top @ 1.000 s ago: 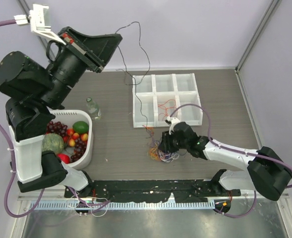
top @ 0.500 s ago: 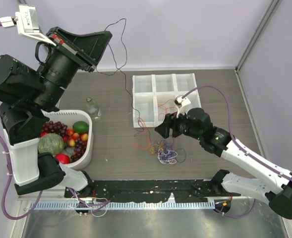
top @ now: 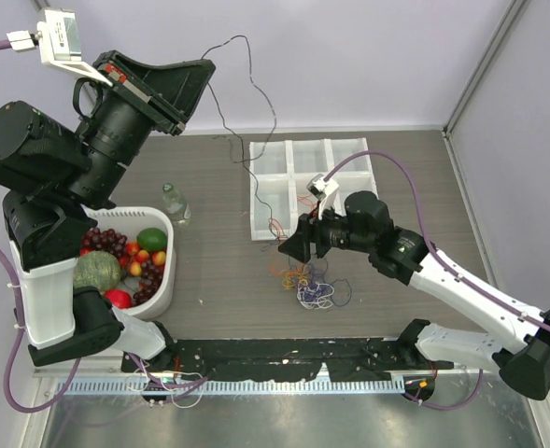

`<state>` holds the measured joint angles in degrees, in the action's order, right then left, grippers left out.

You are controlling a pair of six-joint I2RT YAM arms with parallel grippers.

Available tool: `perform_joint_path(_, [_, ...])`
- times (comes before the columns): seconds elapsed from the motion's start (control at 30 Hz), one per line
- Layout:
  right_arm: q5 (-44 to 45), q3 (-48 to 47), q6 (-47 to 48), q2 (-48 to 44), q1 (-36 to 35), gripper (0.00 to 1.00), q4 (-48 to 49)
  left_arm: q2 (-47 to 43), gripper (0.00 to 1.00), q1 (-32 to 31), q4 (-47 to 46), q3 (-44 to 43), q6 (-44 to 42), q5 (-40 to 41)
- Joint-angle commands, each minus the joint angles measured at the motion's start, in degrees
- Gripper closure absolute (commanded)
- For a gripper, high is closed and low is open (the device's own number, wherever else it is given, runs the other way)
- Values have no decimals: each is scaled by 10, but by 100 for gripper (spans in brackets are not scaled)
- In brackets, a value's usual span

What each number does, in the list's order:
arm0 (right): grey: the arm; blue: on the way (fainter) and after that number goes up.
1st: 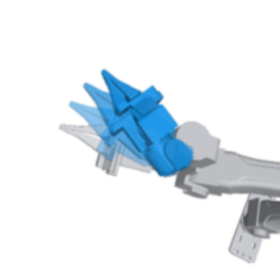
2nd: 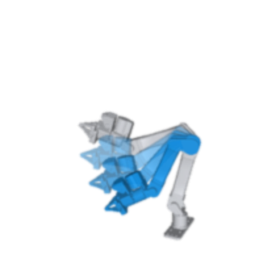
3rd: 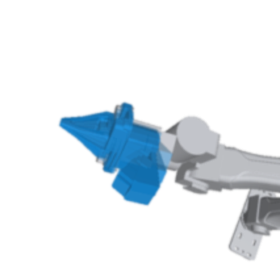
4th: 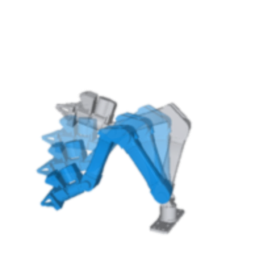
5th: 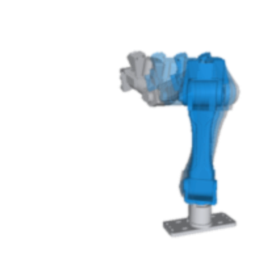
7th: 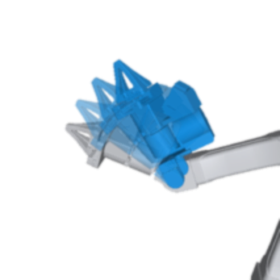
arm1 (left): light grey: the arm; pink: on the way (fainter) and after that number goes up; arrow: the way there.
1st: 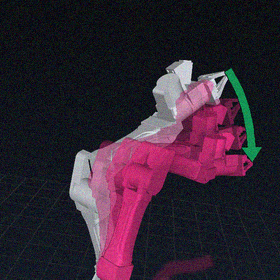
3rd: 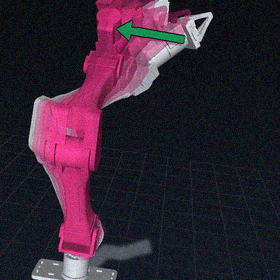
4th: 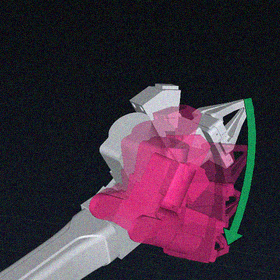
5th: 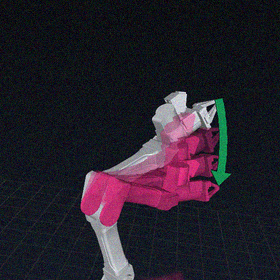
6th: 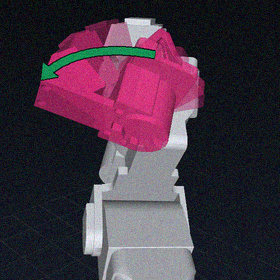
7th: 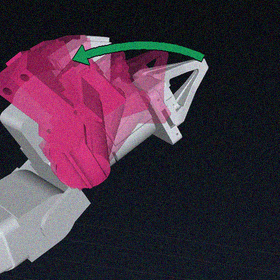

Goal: Untangle the cables

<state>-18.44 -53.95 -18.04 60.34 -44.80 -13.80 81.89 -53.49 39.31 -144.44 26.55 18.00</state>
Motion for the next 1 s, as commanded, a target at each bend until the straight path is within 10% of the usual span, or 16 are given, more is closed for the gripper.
perform_joint_path(0.0, [-7,-26,13,12,-13,37,33,-6,100,2,-22,-1,-2,-2])
perform_joint_path(0.97, [68,10,-35,14,-89,45,94,-24,100,3,-27,14,-4,5])
